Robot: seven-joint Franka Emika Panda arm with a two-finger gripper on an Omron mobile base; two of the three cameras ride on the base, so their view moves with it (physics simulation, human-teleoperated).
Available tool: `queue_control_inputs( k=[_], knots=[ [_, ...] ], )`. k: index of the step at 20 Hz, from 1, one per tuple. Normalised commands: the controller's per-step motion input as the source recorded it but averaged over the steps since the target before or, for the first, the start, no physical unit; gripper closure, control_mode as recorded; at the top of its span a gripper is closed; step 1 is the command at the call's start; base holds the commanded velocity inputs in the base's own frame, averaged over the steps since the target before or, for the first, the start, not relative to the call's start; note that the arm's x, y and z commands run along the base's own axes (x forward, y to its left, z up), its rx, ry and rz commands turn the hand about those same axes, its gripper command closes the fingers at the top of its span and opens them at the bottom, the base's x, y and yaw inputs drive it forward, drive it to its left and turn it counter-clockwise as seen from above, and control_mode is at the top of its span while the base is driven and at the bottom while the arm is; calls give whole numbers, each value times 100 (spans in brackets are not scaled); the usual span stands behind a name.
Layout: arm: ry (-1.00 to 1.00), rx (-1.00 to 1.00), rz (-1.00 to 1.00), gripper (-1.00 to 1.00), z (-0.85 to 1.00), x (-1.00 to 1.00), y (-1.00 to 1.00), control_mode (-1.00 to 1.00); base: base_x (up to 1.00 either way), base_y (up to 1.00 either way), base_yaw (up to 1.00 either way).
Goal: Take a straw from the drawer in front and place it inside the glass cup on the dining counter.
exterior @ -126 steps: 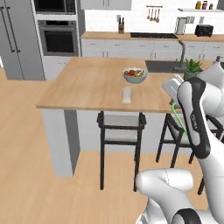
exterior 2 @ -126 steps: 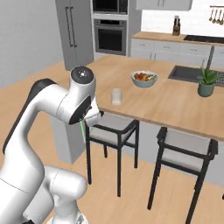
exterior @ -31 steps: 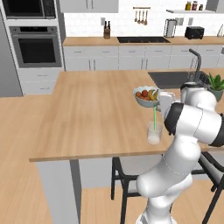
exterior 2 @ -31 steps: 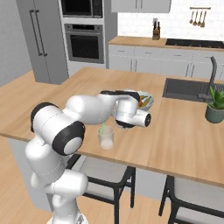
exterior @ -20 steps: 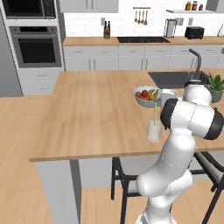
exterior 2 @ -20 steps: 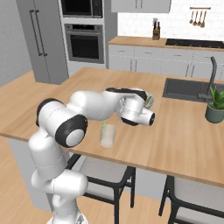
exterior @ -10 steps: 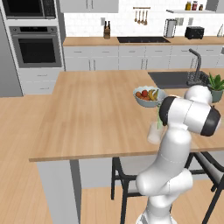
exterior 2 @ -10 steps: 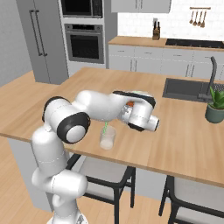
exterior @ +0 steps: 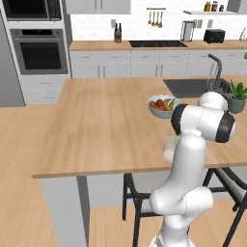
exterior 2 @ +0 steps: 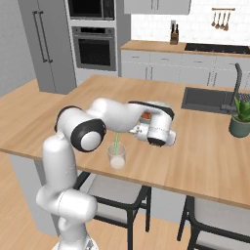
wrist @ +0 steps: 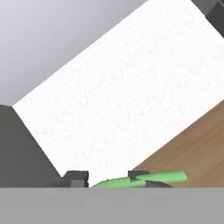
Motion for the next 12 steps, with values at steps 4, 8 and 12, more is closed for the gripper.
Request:
queue_control_inputs(
  k=[4,8,12],
  knots=[
    [-33,-5,19,-100,-15,-6,3,-100,0,0,0],
    [-39,0,17,-100,2,0,0,-100,0,0,0],
    [-34,0,14,-100,7,0,0,-100,0,0,0]
  ],
)
